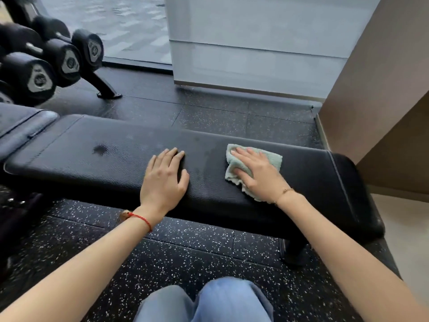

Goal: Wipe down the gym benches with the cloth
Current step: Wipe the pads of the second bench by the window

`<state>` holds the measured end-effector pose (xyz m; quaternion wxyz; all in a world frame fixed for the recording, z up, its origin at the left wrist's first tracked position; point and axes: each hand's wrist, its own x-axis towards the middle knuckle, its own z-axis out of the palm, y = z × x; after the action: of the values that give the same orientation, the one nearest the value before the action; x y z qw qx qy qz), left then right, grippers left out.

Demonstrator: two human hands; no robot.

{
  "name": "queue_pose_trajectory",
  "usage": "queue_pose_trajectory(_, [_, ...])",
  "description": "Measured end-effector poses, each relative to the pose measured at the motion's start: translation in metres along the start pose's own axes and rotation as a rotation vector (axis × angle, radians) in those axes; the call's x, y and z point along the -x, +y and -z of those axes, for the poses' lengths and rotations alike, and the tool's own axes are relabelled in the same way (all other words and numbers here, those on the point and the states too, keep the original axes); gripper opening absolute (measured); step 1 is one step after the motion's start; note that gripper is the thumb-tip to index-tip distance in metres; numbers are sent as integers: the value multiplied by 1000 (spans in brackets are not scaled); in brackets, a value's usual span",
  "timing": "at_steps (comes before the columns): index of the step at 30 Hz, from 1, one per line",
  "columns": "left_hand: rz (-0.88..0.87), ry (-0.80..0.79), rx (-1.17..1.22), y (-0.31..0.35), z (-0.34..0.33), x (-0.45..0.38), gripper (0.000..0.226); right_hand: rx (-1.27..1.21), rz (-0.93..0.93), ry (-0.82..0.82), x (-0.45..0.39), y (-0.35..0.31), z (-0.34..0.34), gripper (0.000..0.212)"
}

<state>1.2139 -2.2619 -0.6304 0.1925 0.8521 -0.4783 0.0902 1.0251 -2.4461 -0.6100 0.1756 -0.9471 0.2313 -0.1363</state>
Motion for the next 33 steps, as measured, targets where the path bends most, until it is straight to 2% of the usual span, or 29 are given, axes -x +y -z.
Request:
queue_pose_trajectory(3, [11,13,12,2,2,-1,59,83,-60,-42,-60,-10,-9,55])
queue_pose_trajectory(5, [1,7,22,0,5,-1,57,64,45,-83,-68,-31,-21,56])
queue_pose_trajectory(8, [-9,-2,55,-1,8,-1,57,-8,279,-126,-26,-52,-23,58])
queue_pose_trajectory(10, [-9,-6,87,-2,11,-2,56,-44,351,-136,1,-45,-14,58])
queue_pose_trajectory(12, [-26,8,99,-7,17,-2,50,-70,305,-123,2,-25,-6,57])
queue_pose_trajectory(15, [-38,41,86,-29,33,-2,45,-33,101,-67,-46,-6,-5,55])
queue_pose_trajectory(18, [-15,58,28,-60,51,-4,44,25,13,-100,-104,-32,-25,57])
queue_pose_trajectory(20, [2,62,-13,-81,58,-6,45,15,101,-131,-111,-70,-46,58])
queue_pose_trajectory(22, [27,61,-47,-102,61,-7,47,-14,261,-142,-84,-104,-59,59])
queue_pose_trajectory(25, [20,17,-76,-133,61,-12,53,-48,393,-134,-31,-108,-50,59])
queue_pose_trajectory(27, [11,2,-78,-154,61,-16,55,-77,301,-109,-12,-85,-39,56])
queue_pose_trajectory(29, [-1,-8,-79,-172,63,-20,57,-76,109,-14,-20,-58,-30,54])
queue_pose_trajectory(31, [-23,-21,-65,-187,65,-25,59,-4,-66,20,-59,-54,-28,54])
queue_pose_trajectory(33, [-47,-31,-34,-198,67,-30,60,63,-152,-20,-101,-76,-44,54])
